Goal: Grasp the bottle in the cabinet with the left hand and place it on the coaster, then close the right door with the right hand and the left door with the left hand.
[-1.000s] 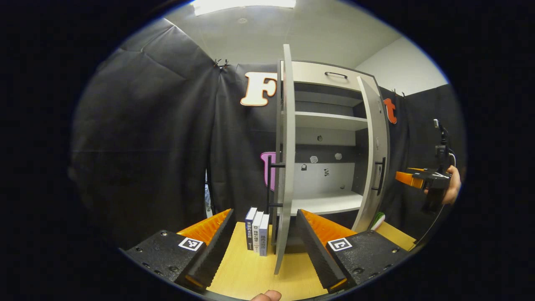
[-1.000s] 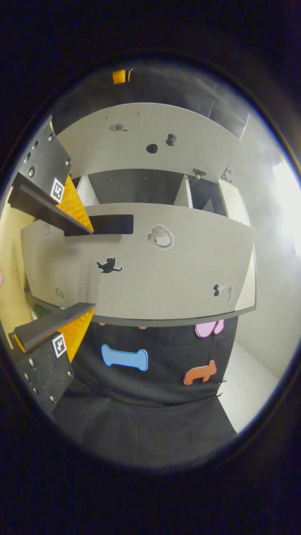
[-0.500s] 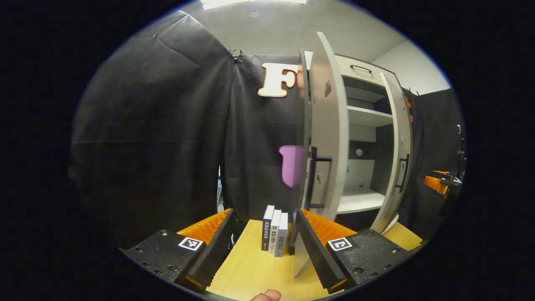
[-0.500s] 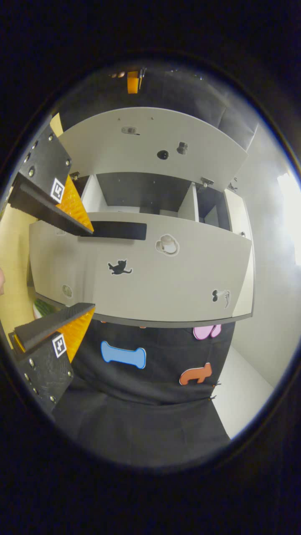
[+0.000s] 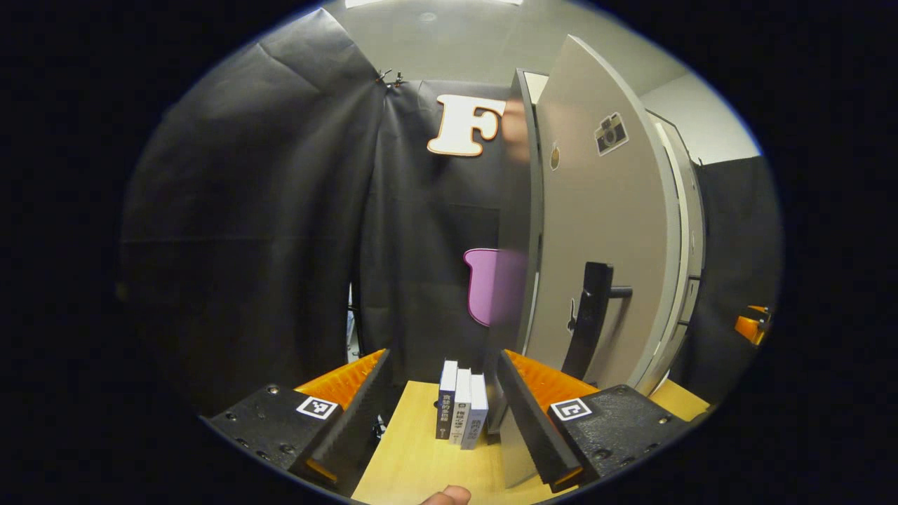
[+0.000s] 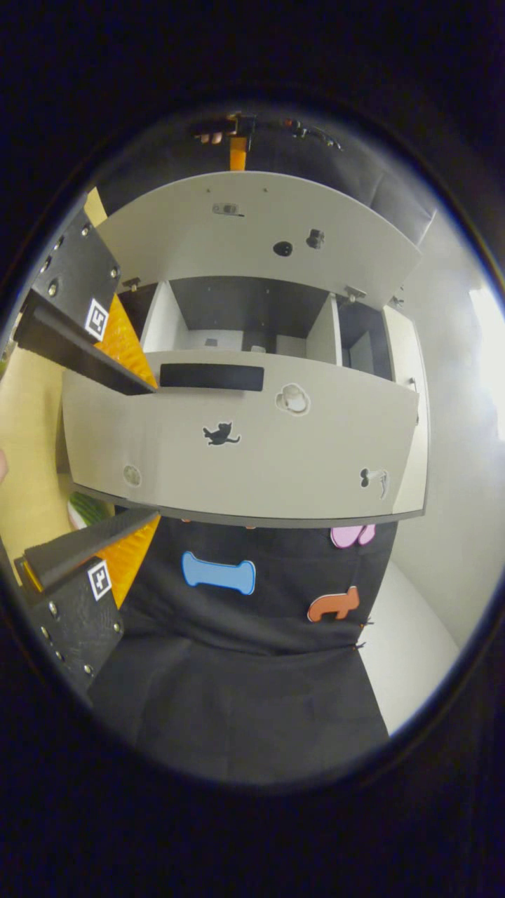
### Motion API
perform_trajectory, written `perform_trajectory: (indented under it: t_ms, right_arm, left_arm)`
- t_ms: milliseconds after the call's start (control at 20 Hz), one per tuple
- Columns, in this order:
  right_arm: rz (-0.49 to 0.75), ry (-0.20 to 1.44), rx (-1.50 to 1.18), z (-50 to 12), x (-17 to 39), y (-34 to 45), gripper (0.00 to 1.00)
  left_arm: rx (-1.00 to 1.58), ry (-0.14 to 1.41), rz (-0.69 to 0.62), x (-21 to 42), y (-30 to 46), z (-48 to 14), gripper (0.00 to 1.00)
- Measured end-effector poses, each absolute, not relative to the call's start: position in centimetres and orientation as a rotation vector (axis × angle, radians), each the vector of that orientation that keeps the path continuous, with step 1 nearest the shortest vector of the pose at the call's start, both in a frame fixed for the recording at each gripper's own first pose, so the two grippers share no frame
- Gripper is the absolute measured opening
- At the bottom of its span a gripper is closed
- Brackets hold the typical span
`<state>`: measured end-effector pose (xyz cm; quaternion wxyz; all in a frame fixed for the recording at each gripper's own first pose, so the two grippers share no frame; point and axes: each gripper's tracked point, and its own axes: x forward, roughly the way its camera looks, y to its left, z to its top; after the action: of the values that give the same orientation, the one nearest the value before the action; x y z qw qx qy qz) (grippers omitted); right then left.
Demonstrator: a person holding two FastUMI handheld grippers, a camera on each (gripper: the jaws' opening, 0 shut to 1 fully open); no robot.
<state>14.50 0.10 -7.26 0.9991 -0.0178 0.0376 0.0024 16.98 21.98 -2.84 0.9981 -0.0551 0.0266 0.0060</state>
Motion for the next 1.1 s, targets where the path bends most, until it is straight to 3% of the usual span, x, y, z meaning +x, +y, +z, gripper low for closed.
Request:
perform_trajectory:
  t_ms: [200, 500, 550, 600, 1100]
  right_arm:
    - [0.025, 0.081, -0.042, -6.5, 11.3, 0.7, 0.98]
    - [0.048, 0.068, -0.056, -5.4, 7.2, -0.5, 0.98]
    - [0.041, 0.079, -0.050, -5.7, 6.4, -0.8, 0.98]
    - [0.034, 0.089, -0.043, -5.8, 5.6, -1.1, 0.98]
    - [0.038, 0.097, -0.032, -5.8, 2.4, -2.3, 0.98]
  left_arm:
    - [-0.145, 0.068, -0.045, 18.3, 19.5, -2.3, 0.94]
    - [-0.056, 0.063, 0.002, 17.7, 17.7, -1.5, 0.93]
    - [-0.022, 0.064, -0.006, 17.7, 16.9, -1.1, 0.87]
    - [-0.018, 0.074, -0.017, 17.7, 16.1, -1.2, 0.93]
    - [-0.041, 0.118, -0.018, 17.6, 12.7, -1.6, 0.92]
